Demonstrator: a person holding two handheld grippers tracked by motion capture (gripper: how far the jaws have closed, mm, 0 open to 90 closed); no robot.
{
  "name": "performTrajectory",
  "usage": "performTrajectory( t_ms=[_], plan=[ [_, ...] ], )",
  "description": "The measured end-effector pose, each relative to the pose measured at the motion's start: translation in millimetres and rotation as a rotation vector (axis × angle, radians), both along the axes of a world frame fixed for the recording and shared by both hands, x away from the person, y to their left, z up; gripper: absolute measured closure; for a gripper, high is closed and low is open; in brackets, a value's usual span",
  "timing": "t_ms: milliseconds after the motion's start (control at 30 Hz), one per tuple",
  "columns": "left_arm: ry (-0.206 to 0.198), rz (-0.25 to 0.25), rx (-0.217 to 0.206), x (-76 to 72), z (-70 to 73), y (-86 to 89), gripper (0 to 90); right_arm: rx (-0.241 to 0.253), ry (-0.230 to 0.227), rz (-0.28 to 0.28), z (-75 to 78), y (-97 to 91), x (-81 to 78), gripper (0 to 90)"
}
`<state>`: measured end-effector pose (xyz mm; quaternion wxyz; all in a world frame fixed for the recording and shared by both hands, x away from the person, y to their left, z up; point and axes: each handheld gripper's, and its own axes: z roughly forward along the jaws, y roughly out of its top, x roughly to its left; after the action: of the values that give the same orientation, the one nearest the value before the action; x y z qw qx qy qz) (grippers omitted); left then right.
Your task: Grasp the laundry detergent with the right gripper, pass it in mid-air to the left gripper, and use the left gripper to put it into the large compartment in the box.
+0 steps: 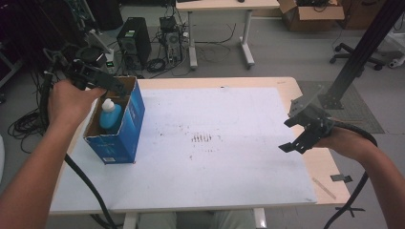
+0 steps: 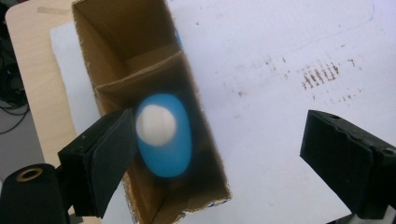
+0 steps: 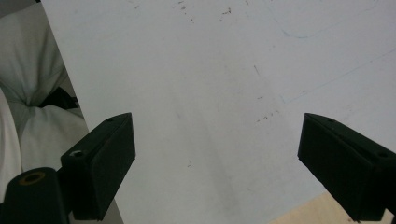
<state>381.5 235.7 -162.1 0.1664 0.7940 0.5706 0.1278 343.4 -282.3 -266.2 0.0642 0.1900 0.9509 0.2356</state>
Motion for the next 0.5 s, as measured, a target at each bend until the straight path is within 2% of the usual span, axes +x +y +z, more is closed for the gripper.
performTrajectory(
  t_ms=[500],
  plan=[
    [0.012,-0.143,0.000,3.9,9.2,-31.1,9.6,-0.002,0.012,-0.007,0.6,0.7,2.3,10.8]
  ],
)
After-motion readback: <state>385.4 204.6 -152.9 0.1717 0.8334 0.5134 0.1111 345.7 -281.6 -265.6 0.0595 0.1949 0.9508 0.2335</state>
